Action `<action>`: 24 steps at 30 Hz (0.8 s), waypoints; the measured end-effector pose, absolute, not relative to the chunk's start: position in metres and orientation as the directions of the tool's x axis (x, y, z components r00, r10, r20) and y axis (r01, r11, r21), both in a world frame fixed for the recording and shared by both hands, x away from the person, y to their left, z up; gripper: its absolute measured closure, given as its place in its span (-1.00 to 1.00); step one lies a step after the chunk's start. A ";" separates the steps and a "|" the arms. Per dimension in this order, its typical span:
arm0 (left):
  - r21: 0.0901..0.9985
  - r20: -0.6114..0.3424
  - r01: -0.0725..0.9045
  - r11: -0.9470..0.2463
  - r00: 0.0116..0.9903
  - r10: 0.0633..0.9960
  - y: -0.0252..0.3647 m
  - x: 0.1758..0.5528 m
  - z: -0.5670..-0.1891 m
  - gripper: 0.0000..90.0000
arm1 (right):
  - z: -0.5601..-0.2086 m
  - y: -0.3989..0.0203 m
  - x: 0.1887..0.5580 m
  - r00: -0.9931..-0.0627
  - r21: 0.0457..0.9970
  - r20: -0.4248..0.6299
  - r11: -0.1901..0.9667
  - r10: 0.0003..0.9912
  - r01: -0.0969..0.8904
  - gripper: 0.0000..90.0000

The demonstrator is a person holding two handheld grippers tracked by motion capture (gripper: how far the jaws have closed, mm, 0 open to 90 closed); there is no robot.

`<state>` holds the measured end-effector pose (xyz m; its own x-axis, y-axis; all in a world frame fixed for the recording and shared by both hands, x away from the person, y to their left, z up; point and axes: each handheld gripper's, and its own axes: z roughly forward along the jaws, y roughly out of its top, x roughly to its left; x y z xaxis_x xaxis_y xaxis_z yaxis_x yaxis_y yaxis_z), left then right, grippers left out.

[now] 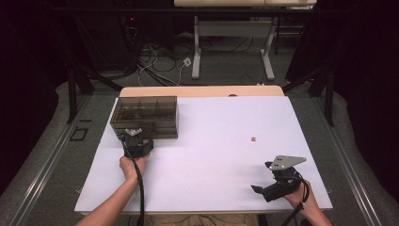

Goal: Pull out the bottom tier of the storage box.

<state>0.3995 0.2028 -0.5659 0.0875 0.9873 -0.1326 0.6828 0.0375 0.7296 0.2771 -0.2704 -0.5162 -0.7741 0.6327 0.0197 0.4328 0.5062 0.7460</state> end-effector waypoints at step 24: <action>0.711 -0.103 0.703 -0.004 0.110 0.989 0.210 0.390 -0.555 -0.30 | -0.517 -0.270 0.278 -0.774 0.747 0.019 0.505 0.633 0.432 -0.99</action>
